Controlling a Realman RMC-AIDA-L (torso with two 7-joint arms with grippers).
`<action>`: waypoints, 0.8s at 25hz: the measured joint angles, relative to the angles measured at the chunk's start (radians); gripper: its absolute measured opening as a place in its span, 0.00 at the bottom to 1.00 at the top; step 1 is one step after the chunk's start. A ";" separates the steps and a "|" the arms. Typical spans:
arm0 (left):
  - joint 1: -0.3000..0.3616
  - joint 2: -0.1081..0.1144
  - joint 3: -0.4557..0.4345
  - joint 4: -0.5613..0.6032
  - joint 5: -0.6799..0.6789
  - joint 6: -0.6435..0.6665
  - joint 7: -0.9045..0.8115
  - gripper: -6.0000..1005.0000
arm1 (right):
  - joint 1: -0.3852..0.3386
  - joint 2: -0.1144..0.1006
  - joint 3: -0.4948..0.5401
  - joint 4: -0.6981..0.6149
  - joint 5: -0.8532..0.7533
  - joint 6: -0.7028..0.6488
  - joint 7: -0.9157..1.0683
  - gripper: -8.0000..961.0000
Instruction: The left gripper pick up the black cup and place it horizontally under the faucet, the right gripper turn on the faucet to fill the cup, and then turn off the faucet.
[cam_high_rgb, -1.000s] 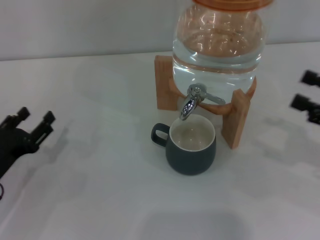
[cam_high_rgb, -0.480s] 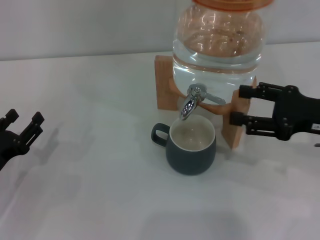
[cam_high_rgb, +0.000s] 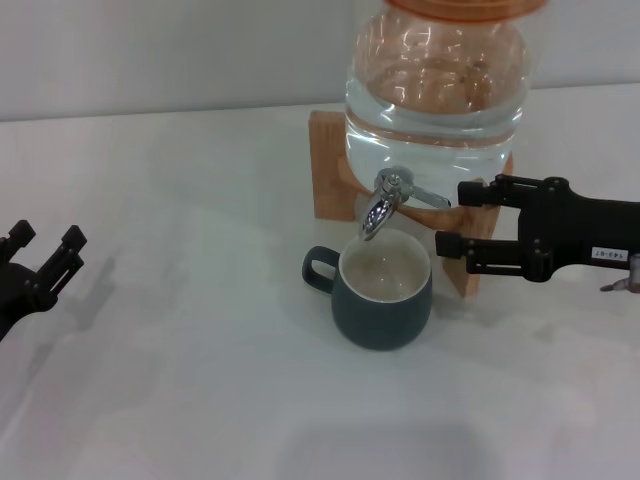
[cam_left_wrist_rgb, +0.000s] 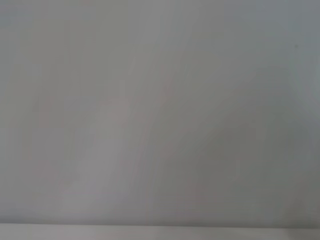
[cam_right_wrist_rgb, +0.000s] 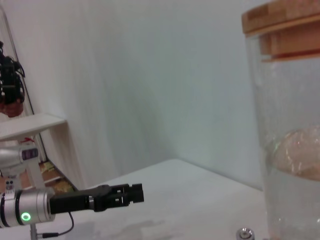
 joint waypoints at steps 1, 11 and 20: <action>0.000 0.000 0.000 0.000 0.000 0.000 0.000 0.72 | 0.000 0.000 -0.003 -0.001 -0.001 -0.002 0.002 0.81; 0.002 0.000 0.000 0.000 0.000 0.001 0.000 0.72 | 0.002 0.000 -0.063 -0.038 -0.002 0.007 0.004 0.81; 0.002 0.000 0.000 0.000 0.000 0.000 0.000 0.72 | 0.004 -0.001 -0.096 -0.058 -0.002 0.025 0.017 0.81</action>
